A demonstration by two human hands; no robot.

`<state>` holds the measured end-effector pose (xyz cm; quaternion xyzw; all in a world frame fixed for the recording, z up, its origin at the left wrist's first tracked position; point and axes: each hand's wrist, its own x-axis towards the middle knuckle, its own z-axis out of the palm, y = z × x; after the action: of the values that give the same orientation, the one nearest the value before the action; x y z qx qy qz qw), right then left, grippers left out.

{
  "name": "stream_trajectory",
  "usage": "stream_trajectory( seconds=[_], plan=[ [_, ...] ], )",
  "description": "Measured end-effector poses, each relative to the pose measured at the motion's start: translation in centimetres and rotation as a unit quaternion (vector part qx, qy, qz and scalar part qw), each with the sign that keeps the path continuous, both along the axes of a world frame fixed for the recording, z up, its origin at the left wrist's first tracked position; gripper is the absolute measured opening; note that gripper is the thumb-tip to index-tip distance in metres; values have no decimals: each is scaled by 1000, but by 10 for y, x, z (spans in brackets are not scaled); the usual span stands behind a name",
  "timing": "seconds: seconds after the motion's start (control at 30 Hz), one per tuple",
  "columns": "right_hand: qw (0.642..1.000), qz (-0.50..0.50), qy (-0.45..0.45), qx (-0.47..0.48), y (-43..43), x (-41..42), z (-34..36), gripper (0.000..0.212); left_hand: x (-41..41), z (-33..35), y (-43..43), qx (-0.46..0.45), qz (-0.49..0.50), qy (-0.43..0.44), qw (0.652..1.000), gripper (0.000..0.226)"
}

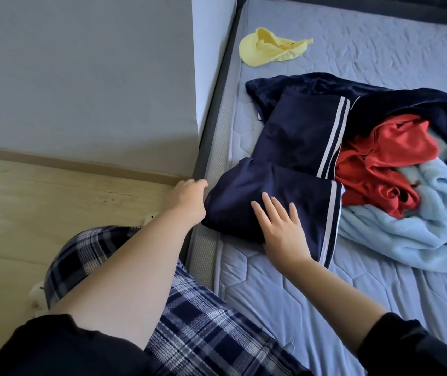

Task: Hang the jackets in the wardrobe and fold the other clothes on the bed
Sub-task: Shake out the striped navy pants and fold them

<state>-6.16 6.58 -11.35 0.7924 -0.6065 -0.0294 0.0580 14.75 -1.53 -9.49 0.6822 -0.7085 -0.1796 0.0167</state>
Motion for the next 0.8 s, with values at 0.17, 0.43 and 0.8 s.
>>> stream_trajectory(
  seconds=[0.17, 0.43, 0.8],
  plan=[
    [998, -56, 36, 12, 25, -25, -12, 105, -30, 18, 8, -178, -233, 101, 951, 57],
    [997, -71, -3, 38, 21, -27, -13, 71, -70, -12, 29, 2, -363, -196, 911, 108],
    [951, -102, -252, 149, -48, -27, 85, 24, -1, 26, -27, -112, 137, 372, 911, 58]
  ],
)
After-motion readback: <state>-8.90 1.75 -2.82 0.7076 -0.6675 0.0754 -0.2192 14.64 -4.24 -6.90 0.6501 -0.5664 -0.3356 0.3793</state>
